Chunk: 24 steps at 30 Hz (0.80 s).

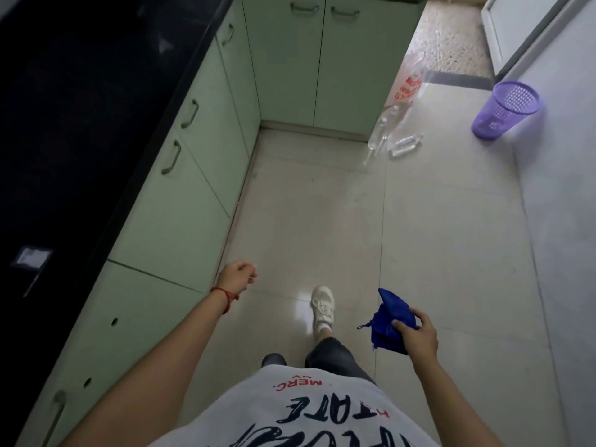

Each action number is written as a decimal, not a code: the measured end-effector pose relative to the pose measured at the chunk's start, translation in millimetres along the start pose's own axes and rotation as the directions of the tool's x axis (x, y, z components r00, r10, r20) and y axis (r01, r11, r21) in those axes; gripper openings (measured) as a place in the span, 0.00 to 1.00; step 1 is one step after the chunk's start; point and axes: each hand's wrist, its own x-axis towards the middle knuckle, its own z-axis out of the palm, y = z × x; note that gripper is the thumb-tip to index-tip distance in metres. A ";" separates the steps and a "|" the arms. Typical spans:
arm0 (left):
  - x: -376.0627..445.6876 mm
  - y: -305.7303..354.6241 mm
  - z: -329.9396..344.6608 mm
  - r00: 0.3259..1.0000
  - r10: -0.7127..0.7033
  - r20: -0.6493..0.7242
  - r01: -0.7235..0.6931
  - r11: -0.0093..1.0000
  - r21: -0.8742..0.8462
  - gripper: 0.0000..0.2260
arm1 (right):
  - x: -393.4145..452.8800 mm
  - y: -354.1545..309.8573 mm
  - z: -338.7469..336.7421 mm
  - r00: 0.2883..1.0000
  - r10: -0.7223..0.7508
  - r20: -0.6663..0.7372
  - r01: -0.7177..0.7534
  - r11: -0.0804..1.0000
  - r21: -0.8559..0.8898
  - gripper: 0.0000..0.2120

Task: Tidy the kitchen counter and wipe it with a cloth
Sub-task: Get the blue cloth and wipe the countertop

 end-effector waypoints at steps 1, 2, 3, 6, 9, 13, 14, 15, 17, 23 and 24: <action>14.2 12.9 -1.1 1.000 -0.004 -0.023 0.003 1.000 -0.022 0.12 | 17.4 -17.7 2.7 1.000 -0.012 0.012 0.012 1.000 -0.004 0.24; 25.9 22.4 -2.0 0.999 -0.024 -0.047 0.022 0.999 -0.045 0.12 | 32.6 -34.9 5.0 0.999 -0.022 0.027 0.023 1.000 -0.011 0.24; 37.6 30.0 -3.1 0.996 -0.057 -0.074 0.052 0.996 -0.074 0.12 | 48.0 -54.5 8.2 0.998 -0.030 0.046 0.032 0.999 -0.021 0.24; 60.9 43.5 -4.7 0.978 -0.160 -0.130 0.138 0.977 -0.163 0.11 | 86.8 -114.6 20.5 0.989 -0.082 0.122 0.090 0.994 -0.061 0.24; 81.6 52.2 -3.5 0.950 -0.270 -0.159 0.221 0.937 -0.269 0.11 | 123.9 -182.5 36.9 0.971 -0.142 0.193 0.161 0.983 -0.084 0.24; 101.9 58.0 -10.0 0.897 -0.398 -0.189 0.309 0.874 -0.375 0.10 | 160.1 -265.2 68.6 0.942 -0.222 0.253 0.253 0.963 -0.096 0.23; 108.7 58.4 -12.7 0.885 -0.424 -0.192 0.327 0.860 -0.393 0.08 | 169.8 -284.0 78.3 0.932 -0.241 0.270 0.276 0.956 -0.099 0.23; 113.8 58.6 -15.1 0.874 -0.445 -0.194 0.342 0.848 -0.404 0.07 | 176.9 -299.7 86.9 0.924 -0.257 0.283 0.296 0.950 -0.103 0.23; 132.3 64.1 -21.2 0.854 -0.480 -0.203 0.361 0.826 -0.434 0.09 | 194.9 -331.9 107.9 0.909 -0.276 0.312 0.322 0.941 -0.106 0.23; 212.9 125.5 -40.6 0.838 -0.513 -0.186 0.374 0.788 -0.489 0.15 | 242.0 -406.5 166.5 0.906 -0.250 0.343 0.309 0.942 -0.130 0.23; 227.3 141.9 -44.6 0.845 -0.502 -0.183 0.369 0.796 -0.480 0.14 | 248.2 -418.4 174.2 0.908 -0.244 0.341 0.305 0.942 -0.139 0.23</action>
